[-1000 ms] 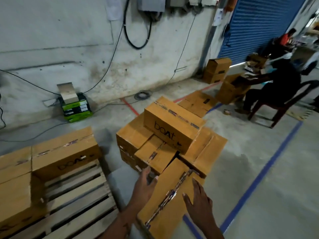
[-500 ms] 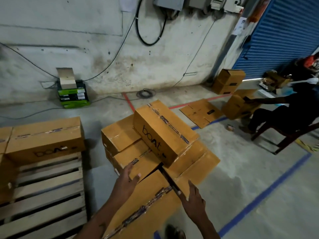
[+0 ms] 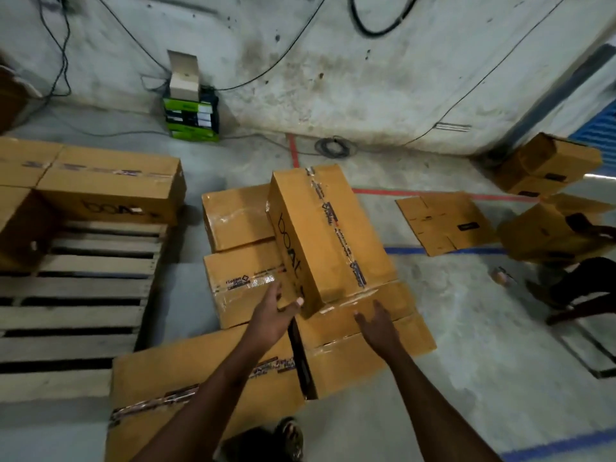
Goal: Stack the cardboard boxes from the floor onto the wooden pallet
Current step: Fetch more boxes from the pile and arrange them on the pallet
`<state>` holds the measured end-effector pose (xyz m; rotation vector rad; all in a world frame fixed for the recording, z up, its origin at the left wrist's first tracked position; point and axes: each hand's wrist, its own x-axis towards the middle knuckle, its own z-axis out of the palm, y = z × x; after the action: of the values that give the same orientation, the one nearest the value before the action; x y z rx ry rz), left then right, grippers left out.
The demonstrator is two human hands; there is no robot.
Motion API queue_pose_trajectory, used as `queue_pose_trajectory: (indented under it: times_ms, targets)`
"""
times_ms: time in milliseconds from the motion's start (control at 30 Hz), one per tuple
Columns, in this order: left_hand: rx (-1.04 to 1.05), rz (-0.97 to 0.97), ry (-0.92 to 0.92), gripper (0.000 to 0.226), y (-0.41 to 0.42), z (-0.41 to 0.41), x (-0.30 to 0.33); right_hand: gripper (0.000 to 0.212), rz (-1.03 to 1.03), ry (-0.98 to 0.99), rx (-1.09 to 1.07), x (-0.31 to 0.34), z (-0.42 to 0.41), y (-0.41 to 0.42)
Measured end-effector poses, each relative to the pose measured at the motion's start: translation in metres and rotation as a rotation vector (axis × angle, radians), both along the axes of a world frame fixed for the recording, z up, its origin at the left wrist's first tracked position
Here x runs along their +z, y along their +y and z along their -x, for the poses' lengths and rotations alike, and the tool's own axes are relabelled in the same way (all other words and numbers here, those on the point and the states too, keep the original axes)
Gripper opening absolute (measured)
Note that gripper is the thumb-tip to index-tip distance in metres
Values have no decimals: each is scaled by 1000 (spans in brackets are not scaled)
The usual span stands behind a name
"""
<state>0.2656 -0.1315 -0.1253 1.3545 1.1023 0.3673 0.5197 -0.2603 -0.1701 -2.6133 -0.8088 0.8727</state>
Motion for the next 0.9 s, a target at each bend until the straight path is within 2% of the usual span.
queue_pose_trajectory:
  times_ms: [100, 233, 300, 367, 467, 600, 667, 733, 833, 900]
  targets:
    - [-4, 25, -8, 85, 0, -38, -25, 88, -50, -1, -80, -32, -61, 20]
    - [-59, -39, 21, 86, 17, -92, -73, 108, -124, -62, -148, -99, -143, 47]
    - [-79, -123, 43, 87, 36, -125, -102, 102, -186, -92, -158, -112, -164, 67]
    - [-55, -149, 79, 99, 57, -155, -129, 92, -242, -89, -196, -123, -182, 85]
    - [53, -65, 139, 118, 77, -183, -164, 90, -371, -83, -251, -152, -197, 96]
    - [244, 147, -34, 135, 72, -194, -208, 95, -494, -20, -351, -182, -210, 91]
    - [299, 191, -96, 128, 64, -194, -210, 98, -531, 47, -371, -191, -225, 90]
    - [315, 210, -123, 111, 61, -190, -196, 95, -530, 57, -355, -197, -223, 83]
    - [304, 227, -145, 89, 57, -163, -183, 92, -517, 42, -378, -168, -168, 60]
    - [245, 225, -96, 84, 52, -133, -174, 90, -508, 58, -459, -143, -111, 38]
